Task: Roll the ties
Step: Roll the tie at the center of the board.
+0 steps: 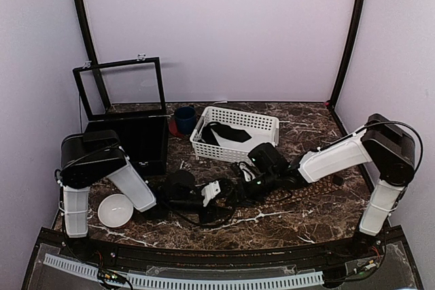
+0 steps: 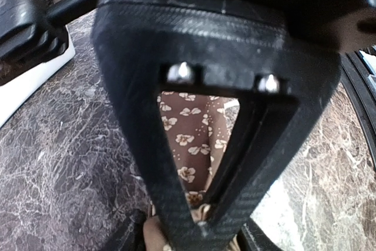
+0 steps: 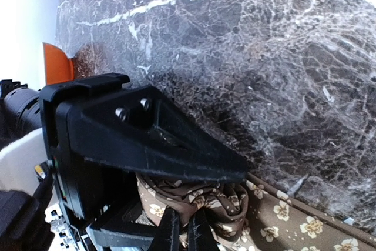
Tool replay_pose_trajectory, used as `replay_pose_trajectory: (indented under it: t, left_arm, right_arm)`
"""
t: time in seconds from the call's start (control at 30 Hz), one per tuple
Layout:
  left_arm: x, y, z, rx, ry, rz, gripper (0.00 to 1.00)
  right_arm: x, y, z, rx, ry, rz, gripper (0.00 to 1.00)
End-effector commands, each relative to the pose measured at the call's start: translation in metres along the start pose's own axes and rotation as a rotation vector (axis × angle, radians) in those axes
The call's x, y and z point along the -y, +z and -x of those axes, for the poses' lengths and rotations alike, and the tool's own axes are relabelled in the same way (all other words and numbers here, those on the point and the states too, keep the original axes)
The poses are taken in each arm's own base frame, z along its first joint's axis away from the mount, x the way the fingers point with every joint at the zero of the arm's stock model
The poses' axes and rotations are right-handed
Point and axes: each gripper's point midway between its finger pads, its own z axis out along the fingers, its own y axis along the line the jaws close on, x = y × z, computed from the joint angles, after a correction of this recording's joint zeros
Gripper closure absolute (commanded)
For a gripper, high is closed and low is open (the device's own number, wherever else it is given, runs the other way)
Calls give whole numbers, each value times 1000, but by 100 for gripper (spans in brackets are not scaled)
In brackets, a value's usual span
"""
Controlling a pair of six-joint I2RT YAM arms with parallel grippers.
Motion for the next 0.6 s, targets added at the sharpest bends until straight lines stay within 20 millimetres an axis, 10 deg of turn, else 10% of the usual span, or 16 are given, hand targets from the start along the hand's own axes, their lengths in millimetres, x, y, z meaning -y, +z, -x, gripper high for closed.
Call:
replay_pose_trajectory:
  t: [0.0,0.57]
  left_arm:
    - [6,-14,-79,-259,-70,-2,50]
    - [5,-20,-84,-265,-72,-4,61]
  right_arm:
    - [-2,-10,2,23,-9,57,100]
    - [45,-31,-1,43,46,81,100]
